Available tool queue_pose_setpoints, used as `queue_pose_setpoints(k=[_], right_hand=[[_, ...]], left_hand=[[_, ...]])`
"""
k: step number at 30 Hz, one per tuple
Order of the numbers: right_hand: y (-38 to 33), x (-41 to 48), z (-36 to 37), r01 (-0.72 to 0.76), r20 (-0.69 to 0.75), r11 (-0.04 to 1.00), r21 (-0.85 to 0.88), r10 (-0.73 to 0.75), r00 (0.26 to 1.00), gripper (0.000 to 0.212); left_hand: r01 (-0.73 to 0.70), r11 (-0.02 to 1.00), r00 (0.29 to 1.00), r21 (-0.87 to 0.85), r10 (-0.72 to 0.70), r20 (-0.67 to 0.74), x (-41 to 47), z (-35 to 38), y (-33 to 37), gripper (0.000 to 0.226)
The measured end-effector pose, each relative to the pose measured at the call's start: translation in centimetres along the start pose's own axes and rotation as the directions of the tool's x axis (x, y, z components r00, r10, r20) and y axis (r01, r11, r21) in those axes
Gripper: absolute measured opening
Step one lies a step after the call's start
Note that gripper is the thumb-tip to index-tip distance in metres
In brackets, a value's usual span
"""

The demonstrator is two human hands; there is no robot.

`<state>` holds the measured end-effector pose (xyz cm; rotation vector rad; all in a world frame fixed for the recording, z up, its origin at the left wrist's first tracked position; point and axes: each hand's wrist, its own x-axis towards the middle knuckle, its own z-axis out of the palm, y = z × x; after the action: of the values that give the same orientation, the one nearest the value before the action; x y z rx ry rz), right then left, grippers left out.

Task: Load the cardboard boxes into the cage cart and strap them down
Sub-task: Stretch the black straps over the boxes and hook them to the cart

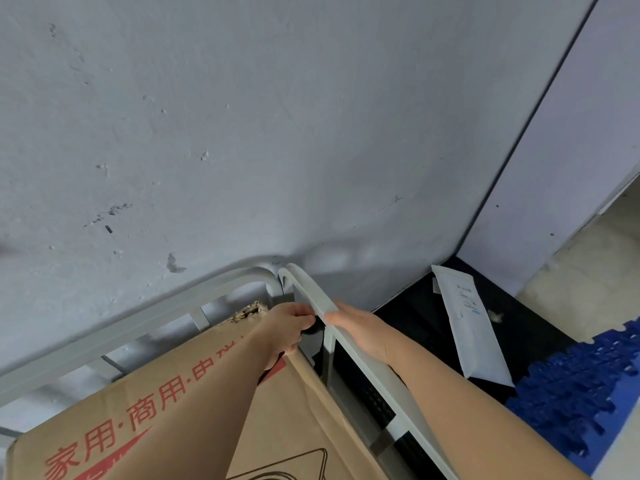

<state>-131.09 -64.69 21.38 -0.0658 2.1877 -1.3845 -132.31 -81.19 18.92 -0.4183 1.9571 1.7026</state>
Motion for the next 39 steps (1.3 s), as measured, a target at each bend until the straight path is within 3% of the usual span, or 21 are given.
queue_pose_setpoints(k=[3,6,9,13,16,18,20,22,27,30,31,32,34,36,37,39], right_hand=[[0.4,0.3,-0.1,-0.081,-0.007,0.994,0.079,0.082,0.997,0.021],[0.4,0.4,-0.1,-0.099,-0.002,0.990,0.101,0.099,0.995,0.028],[0.7,0.6,0.0,-0.094,-0.025,0.991,0.093,0.097,0.995,0.029],[0.7,0.4,0.0,-0.102,-0.042,0.991,0.081,0.106,0.993,0.024],[0.8,0.5,0.1,-0.119,-0.060,0.993,0.026,0.121,0.991,0.051],[0.8,0.3,0.3,-0.164,-0.022,0.978,0.128,0.168,0.986,0.064],[0.8,0.1,0.6,-0.230,0.053,0.913,0.337,0.225,0.973,0.059],[0.6,-0.1,0.6,-0.262,0.097,0.873,0.411,0.244,0.965,0.056],[0.0,-1.1,0.6,-0.220,0.093,0.911,0.349,0.200,0.975,0.060],[0.2,-1.3,0.7,-0.182,0.056,0.942,0.283,0.173,0.983,0.062],[0.3,-1.3,0.6,-0.173,0.043,0.945,0.279,0.168,0.985,0.063],[0.4,-1.2,0.6,-0.168,0.033,0.948,0.269,0.165,0.986,0.064],[0.5,-1.2,0.5,-0.163,0.024,0.963,0.216,0.162,0.987,0.065],[0.4,-1.4,0.3,-0.166,0.024,0.976,0.143,0.164,0.986,0.066],[0.4,-1.4,0.3,-0.168,0.020,0.979,0.119,0.167,0.986,0.066],[0.4,-1.5,0.2,-0.153,-0.006,0.983,0.106,0.154,0.988,0.065]], left_hand=[[0.026,0.998,1.000,-0.056,-0.025,0.012,0.5,0.0,0.1,0.021],[0.005,0.989,0.998,-0.151,-0.014,-0.059,0.3,0.3,-0.4,0.017],[-0.017,0.994,0.982,-0.107,-0.004,-0.189,0.2,-0.2,-1.4,0.009],[-0.033,0.996,0.972,-0.087,0.011,-0.236,-0.1,-0.6,-1.6,0.005],[-0.054,0.998,0.960,-0.025,0.045,-0.276,-0.5,-0.4,-1.3,0.006],[-0.089,0.995,0.945,0.046,0.099,-0.313,-1.1,-0.2,-1.1,0.005],[-0.127,0.977,0.922,0.172,0.180,-0.342,-2.0,0.0,-0.9,0.004],[-0.165,0.942,0.896,0.291,0.267,-0.356,-3.0,0.1,-1.0,0.005],[-0.208,0.845,0.858,0.492,0.399,-0.323,-5.7,-0.1,-2.7,0.011],[-0.301,0.739,0.757,0.603,0.570,-0.319,-7.5,0.5,-4.5,0.011],[-0.351,0.747,0.768,0.564,0.574,-0.282,-7.8,1.0,-5.2,0.011],[-0.376,0.790,0.828,0.484,0.521,-0.207,-8.3,1.9,-5.7,0.012],[-0.314,0.907,0.946,0.280,0.323,0.012,-8.7,4.0,-6.4,0.027],[-0.209,0.978,0.962,0.030,0.200,0.183,-8.3,5.7,-6.7,0.041],[-0.168,0.985,0.964,-0.038,0.173,0.204,-8.1,6.2,-6.6,0.044],[-0.175,0.984,0.965,-0.025,0.176,0.193,-7.9,6.2,-6.2,0.030]])
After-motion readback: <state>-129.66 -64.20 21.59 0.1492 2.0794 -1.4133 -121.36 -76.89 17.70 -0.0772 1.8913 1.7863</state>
